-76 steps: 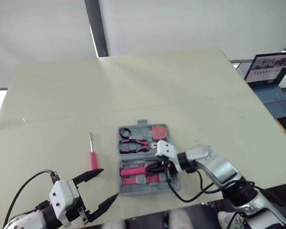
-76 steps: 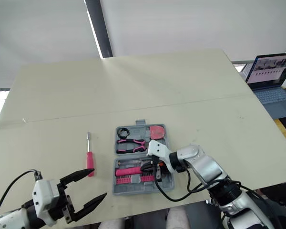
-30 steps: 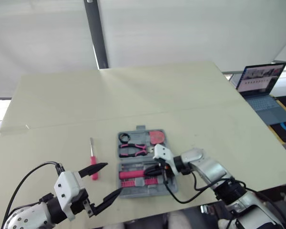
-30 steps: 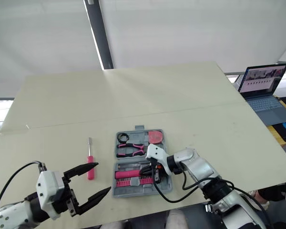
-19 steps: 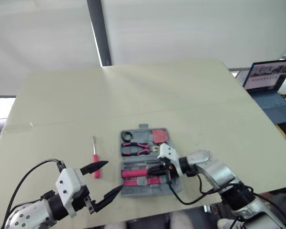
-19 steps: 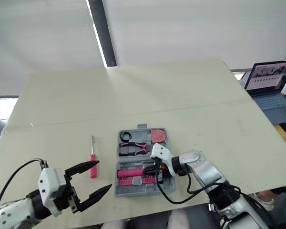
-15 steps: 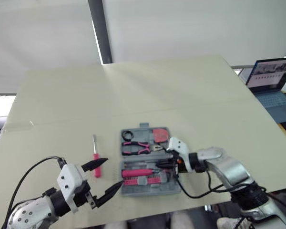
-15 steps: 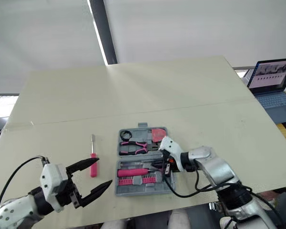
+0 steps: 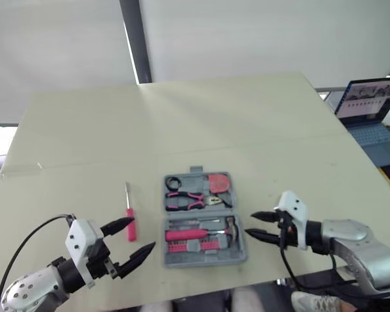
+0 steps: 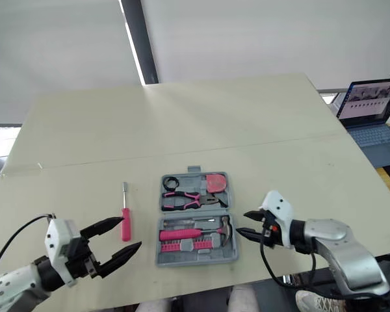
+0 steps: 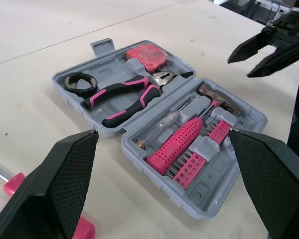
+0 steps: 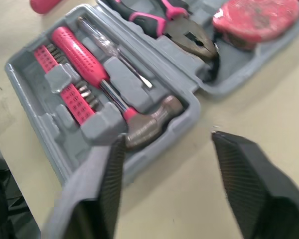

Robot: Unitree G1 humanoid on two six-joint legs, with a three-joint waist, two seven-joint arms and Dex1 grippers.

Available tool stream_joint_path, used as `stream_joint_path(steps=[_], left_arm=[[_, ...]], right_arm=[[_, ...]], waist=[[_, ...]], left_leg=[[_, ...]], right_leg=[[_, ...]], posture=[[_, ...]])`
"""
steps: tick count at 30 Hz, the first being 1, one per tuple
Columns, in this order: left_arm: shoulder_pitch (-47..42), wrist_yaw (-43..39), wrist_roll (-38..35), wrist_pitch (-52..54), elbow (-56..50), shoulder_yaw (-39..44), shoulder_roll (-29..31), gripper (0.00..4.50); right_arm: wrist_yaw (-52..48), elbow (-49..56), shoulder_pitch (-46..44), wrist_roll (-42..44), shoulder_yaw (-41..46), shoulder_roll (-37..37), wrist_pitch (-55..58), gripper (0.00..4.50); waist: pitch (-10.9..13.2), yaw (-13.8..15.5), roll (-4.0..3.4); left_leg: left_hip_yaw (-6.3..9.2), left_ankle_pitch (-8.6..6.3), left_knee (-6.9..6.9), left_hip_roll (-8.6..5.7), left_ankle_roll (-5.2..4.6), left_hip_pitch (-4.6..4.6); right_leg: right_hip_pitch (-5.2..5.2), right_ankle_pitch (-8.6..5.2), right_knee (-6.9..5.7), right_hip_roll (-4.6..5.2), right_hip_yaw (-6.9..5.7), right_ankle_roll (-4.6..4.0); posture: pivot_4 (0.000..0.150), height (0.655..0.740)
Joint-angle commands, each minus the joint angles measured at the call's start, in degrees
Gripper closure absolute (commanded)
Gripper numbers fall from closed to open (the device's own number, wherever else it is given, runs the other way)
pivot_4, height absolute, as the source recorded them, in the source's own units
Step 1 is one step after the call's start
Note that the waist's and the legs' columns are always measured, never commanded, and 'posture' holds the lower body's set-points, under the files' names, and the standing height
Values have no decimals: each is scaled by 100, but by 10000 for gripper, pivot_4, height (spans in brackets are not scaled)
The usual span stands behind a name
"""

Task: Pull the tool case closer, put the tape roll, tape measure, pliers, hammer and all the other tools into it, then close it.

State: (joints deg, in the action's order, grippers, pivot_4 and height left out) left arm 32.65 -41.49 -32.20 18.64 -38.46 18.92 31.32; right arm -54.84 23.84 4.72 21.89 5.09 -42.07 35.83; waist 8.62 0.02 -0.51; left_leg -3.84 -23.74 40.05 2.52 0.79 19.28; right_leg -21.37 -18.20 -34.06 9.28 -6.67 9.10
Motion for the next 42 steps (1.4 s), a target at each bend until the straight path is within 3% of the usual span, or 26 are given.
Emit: stream_joint_path(steps=[1,5,11,20,26,30,31,39,42], left_arm=[[166,-271,121,-443,168,12,-62,0],[479,-429,412,-1071,466,154,-232,0],[959,-508,451,-1456,580,313,-450,0],[707,-442,558,-1655,676,92,-504,0],[620,-444,587,-1681,701,17,-482,0],[591,-429,600,-1662,672,-31,-464,0],[579,-422,598,-1650,661,-40,-458,0],[525,-362,611,-1593,574,-142,-439,0],[521,-320,617,-1580,538,-182,-440,0]], right_arm=[[-131,185,374,270,481,-103,-258,409],[-201,252,877,393,831,-256,-288,409],[211,-10,833,533,1086,-242,229,409],[6,-622,738,641,1130,-259,-63,409],[7,-548,798,755,1146,-257,-73,409],[34,-504,854,787,1161,-253,-71,409],[32,-499,858,804,1167,-258,-56,409],[-49,-540,817,912,1125,-304,-8,409],[-71,-550,802,976,1122,-308,14,409]], waist=[[3,2,4],[7,8,10],[17,5,25],[30,71,10],[74,-15,-54],[82,-7,-68],[84,17,-64],[91,130,-69],[106,58,-95]], left_leg=[[0,0,0,0,0,0],[-1,0,-1,0,-1,0],[-2,-2,1,2,-3,-1],[9,-2,3,2,-5,1],[196,1,0,-29,-15,5],[301,22,-1,-82,-24,30],[299,24,2,-85,-24,-4],[251,33,1,-80,-18,27],[389,67,-26,-132,-35,44]], right_leg=[[0,0,-1,0,0,0],[0,0,1,0,1,0],[1,0,0,0,3,0],[10,0,0,1,-4,-1],[202,0,74,46,-192,1],[248,0,76,89,-279,0],[243,0,68,90,-275,0],[212,0,79,86,-237,3],[328,3,144,146,-401,18]], posture=[[1500,7373],[1500,7373],[1500,7373],[1500,7373],[1500,7373],[1500,7373],[1500,7373],[1500,7373],[1500,7373]])
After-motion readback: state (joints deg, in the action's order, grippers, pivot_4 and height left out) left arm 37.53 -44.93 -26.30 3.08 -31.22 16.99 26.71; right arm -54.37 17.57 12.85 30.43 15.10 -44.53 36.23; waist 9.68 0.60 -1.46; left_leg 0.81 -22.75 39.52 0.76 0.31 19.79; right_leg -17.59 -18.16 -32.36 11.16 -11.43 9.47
